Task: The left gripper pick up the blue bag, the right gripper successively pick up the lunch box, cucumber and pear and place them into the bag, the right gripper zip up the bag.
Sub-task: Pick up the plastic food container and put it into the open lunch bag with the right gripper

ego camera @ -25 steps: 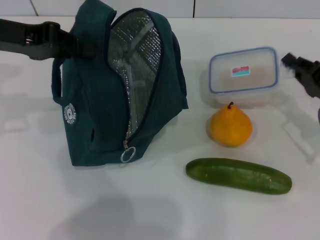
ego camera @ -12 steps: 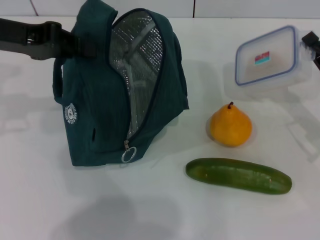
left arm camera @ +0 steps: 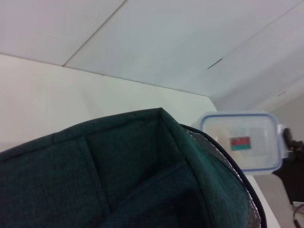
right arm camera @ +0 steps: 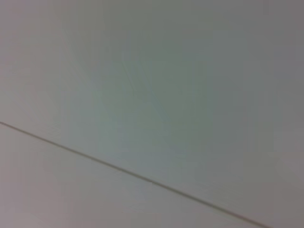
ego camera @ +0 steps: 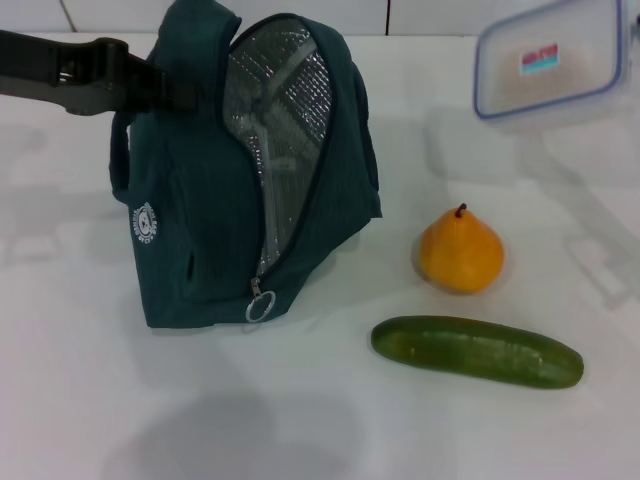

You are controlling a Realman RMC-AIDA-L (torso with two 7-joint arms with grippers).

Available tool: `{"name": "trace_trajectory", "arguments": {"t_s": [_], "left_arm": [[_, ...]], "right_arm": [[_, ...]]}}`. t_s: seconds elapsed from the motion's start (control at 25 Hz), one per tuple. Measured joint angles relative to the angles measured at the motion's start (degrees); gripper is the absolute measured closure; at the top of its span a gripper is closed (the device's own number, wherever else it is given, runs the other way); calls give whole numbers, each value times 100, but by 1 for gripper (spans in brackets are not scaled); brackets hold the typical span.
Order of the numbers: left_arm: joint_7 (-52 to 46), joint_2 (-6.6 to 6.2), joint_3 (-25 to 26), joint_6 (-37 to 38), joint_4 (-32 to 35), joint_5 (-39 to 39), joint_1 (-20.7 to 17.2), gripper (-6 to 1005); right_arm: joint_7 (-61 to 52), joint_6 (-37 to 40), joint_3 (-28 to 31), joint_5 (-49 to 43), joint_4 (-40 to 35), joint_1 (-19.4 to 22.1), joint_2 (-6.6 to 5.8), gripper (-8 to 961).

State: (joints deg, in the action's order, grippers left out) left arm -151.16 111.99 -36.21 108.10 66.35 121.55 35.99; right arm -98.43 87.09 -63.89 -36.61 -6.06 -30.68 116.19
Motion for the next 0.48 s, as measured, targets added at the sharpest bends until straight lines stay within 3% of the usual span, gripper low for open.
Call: {"name": "trace_trajectory", "arguments": {"t_s": [0.48], "left_arm": [[3,15,-9,9,-55,-124,2,957]], "right_arm": [[-340,742,-20,315,-12,-930,0,864]]}}
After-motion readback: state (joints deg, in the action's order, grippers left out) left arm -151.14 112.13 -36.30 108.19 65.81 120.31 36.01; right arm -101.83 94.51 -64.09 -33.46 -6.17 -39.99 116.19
